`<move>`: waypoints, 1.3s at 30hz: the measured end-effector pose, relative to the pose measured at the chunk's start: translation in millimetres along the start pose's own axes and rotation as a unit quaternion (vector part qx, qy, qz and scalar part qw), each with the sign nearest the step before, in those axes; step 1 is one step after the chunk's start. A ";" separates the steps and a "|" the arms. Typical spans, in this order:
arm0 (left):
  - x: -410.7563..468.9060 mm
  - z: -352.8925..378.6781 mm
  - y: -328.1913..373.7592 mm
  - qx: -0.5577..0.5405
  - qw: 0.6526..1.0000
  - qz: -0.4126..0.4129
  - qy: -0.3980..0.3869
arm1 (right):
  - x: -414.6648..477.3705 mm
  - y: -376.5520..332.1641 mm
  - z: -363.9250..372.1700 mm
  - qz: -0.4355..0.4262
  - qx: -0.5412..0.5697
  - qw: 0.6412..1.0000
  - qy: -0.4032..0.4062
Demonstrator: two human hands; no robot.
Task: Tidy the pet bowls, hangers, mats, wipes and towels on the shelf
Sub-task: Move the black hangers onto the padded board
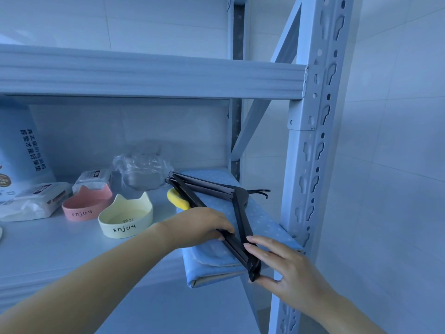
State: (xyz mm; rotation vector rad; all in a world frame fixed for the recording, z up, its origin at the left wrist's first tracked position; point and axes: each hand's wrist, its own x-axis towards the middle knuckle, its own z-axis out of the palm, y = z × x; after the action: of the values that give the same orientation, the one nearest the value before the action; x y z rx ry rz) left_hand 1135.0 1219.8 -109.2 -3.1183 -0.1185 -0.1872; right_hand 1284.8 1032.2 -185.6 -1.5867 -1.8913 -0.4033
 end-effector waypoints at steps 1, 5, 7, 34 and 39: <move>2.1 -1.6 -1.8 0.003 1.000 -0.001 -0.007 | 2.0 0.8 1.7 0.003 0.002 1.000 -0.002; 7.3 -3.3 -14.0 0.003 1.000 -0.001 -0.027 | 10.8 4.4 8.0 0.011 0.000 1.000 -0.014; 9.8 -2.9 -21.1 0.008 0.999 0.006 -0.033 | 15.5 7.2 10.4 0.009 -0.001 1.000 -0.011; 21.5 1.7 -110.6 -0.060 0.996 -0.043 0.047 | 145.4 21.5 14.6 0.177 0.071 0.977 -0.094; 33.8 -25.7 -166.0 -0.099 0.994 0.001 0.039 | 173.3 14.3 26.0 0.218 0.015 0.969 -0.117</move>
State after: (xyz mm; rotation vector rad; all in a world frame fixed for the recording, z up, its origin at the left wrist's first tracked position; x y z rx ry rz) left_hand 1152.7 1387.4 -77.9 -3.3024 -0.1012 -0.3415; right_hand 1278.3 1184.1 -97.4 -2.0349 -1.6313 0.0040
